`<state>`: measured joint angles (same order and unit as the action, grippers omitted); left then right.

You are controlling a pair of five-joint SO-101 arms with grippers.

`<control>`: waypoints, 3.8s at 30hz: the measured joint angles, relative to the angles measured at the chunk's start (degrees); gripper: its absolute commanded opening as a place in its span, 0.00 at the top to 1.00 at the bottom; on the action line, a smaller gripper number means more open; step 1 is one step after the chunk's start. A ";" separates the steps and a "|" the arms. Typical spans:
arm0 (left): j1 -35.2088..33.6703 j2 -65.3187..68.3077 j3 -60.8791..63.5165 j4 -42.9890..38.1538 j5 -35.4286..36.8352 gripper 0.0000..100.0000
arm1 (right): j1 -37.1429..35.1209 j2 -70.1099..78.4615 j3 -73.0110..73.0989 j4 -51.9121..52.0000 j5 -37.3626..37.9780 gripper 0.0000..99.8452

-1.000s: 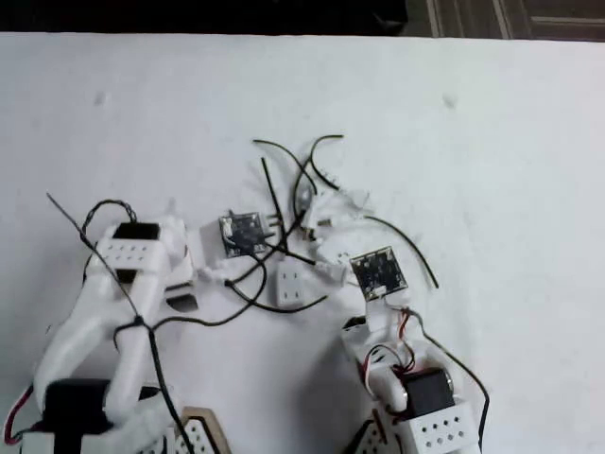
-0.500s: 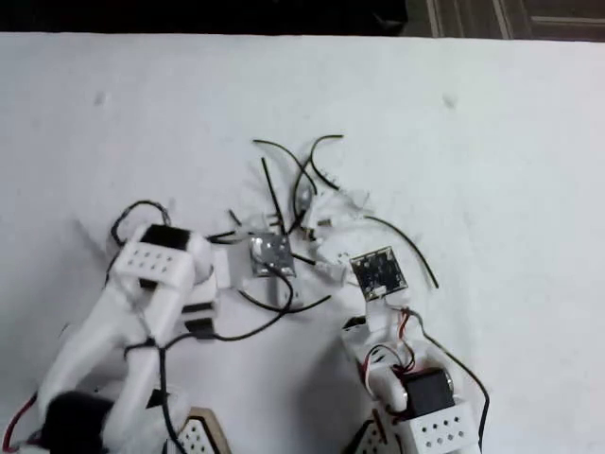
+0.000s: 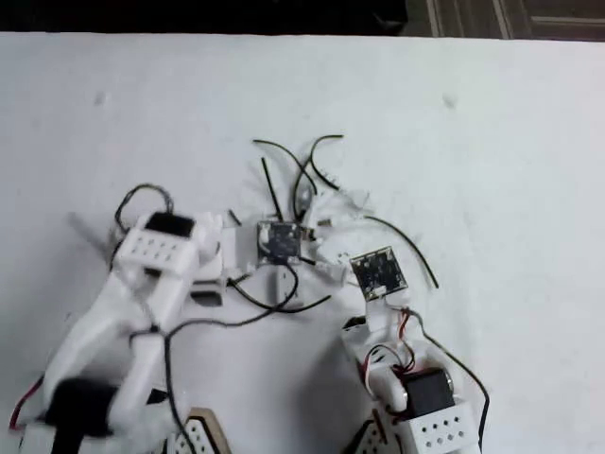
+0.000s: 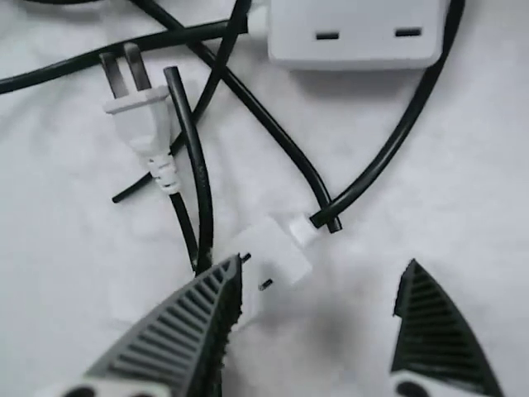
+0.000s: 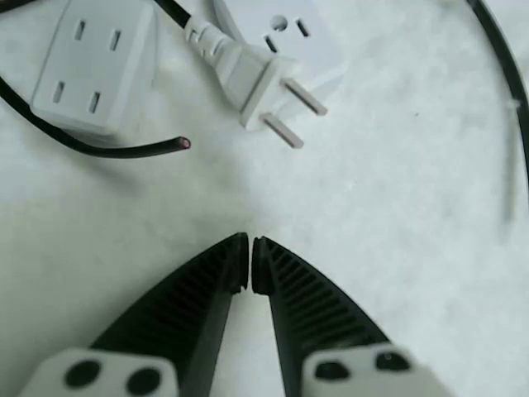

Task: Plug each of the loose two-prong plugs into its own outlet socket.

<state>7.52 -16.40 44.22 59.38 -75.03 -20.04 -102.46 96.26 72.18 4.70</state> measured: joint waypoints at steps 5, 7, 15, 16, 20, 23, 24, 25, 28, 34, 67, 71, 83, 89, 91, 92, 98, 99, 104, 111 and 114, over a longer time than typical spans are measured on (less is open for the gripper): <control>0.00 13.63 -11.43 5.10 -2.37 0.70 | 0.00 0.00 0.00 0.00 0.00 0.98; 0.00 18.20 -15.47 6.59 -2.64 0.70 | 0.00 0.00 0.00 0.00 0.00 0.98; -2.20 31.21 -26.73 7.21 -2.90 0.70 | 0.00 0.00 0.00 0.00 0.00 0.98; -2.99 32.35 -27.69 7.30 -2.90 0.70 | 0.00 0.00 0.00 0.00 0.00 0.98; -6.15 33.58 -28.48 7.30 -2.90 0.78 | 0.00 0.00 0.00 0.00 0.00 0.98; -6.77 33.58 -27.60 7.30 -2.90 0.90 | 0.00 0.00 0.00 0.00 0.00 0.98; -6.77 33.58 -27.16 7.65 -2.90 0.93 | 0.00 0.00 0.00 0.00 0.00 0.98; -6.77 33.49 -26.81 8.70 -2.90 0.96 | 0.00 0.00 0.00 0.00 0.00 0.98; -6.77 32.44 -25.67 12.66 -2.90 0.98 | 0.00 0.00 0.00 0.00 0.00 0.98; -5.89 22.33 -19.52 16.62 -1.76 0.98 | 0.00 0.00 0.00 0.00 0.00 0.98; -15.47 -11.16 -0.26 -10.29 27.52 0.98 | 0.00 0.00 0.00 0.00 0.00 0.98; -14.07 -15.30 5.10 -10.55 27.52 0.98 | 0.00 0.00 0.00 0.00 0.00 0.98; -8.26 -15.82 22.51 -20.40 24.18 0.98 | 0.00 0.00 0.00 0.00 0.00 0.98; -8.00 -16.35 25.32 -20.13 24.00 0.86 | 0.00 0.00 0.00 0.00 0.00 0.98; -7.03 -16.70 25.32 -17.93 23.91 0.76 | 0.00 0.00 0.00 0.00 0.00 0.98; -6.59 -16.88 25.32 -16.70 23.91 0.72 | 0.00 0.00 0.00 0.00 0.00 0.98; -6.59 -16.88 23.21 -8.70 26.20 0.71 | 0.00 0.00 0.00 0.00 0.00 0.98; -6.68 -16.88 22.24 -7.03 26.46 0.71 | 0.00 0.00 0.00 0.00 0.00 0.98; -6.68 -16.88 16.09 1.05 26.73 0.71 | 0.00 0.00 0.00 0.00 0.00 0.98; -9.05 -16.88 7.12 5.19 26.81 0.71 | 0.00 0.00 0.00 0.00 0.00 0.98; -10.11 -16.88 5.36 5.63 26.81 0.71 | 0.00 0.00 0.00 0.00 0.00 0.98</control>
<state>-2.59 -33.27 49.58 65.01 -48.22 -20.04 -102.46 96.26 72.18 4.70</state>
